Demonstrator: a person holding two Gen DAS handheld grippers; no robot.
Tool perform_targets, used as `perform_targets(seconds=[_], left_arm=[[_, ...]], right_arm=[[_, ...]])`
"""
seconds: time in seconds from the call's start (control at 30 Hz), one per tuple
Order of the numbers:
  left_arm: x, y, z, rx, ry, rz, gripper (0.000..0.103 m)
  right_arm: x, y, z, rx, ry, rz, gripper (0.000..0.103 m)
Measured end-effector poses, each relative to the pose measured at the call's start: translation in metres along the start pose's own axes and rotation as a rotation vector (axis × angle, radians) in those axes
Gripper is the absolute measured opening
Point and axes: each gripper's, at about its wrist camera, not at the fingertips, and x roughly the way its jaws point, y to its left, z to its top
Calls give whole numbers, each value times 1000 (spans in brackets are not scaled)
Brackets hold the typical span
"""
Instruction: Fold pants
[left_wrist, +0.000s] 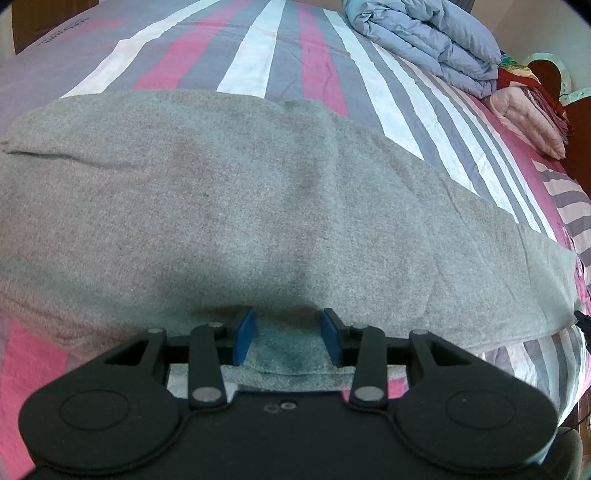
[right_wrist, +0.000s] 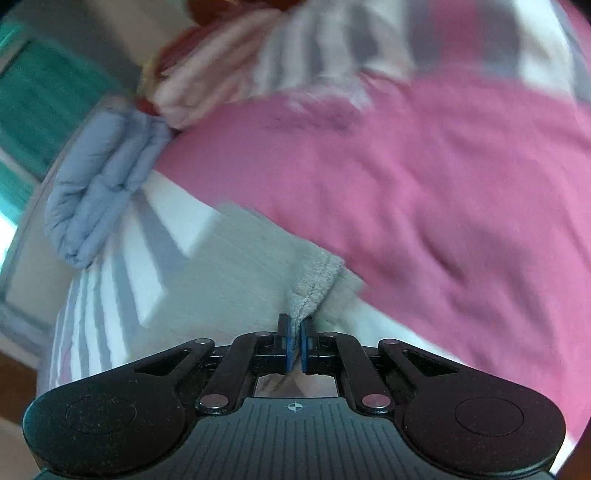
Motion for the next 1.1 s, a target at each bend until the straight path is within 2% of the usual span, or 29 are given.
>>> perform_targets(seconds=[0.13, 0.3, 0.43, 0.53, 0.67, 0.7, 0.73, 0.77, 0.8, 0.83, 0.97, 1.1], left_arm=[[1, -1, 1, -2, 3, -1, 33], [1, 0, 1, 0, 1, -1, 33], [1, 1, 2, -4, 4, -5, 33], [0, 2, 1, -5, 0, -8, 33], [0, 3, 1, -8, -1, -8, 33], [0, 3, 0, -7, 0, -8, 33], [0, 2, 1, -5, 0, -8, 33], [0, 2, 1, -3, 1, -8, 33], [0, 2, 1, -3, 1, -8, 33], [0, 2, 1, -3, 2, -9, 33], [0, 2, 1, -8, 0, -8, 33], [-2, 2, 1, -20, -3, -9, 33]], right_arm=[[-5, 6, 4, -23, 12, 2, 5], [-30, 14, 3, -54, 23, 32, 5], [-37, 38, -2, -156, 12, 49, 5], [-26, 36, 2, -146, 31, -3, 5], [-6, 22, 7, -128, 137, -80, 7], [-9, 18, 8, -121, 131, -81, 13], [-13, 16, 9, -119, 110, -99, 28], [-17, 14, 10, -119, 92, -109, 57], [-22, 12, 11, -115, 75, -108, 72], [-27, 10, 11, -111, 56, -98, 80], [-44, 35, 11, -180, -21, -39, 80], [-27, 76, -2, -237, 29, 80, 79]])
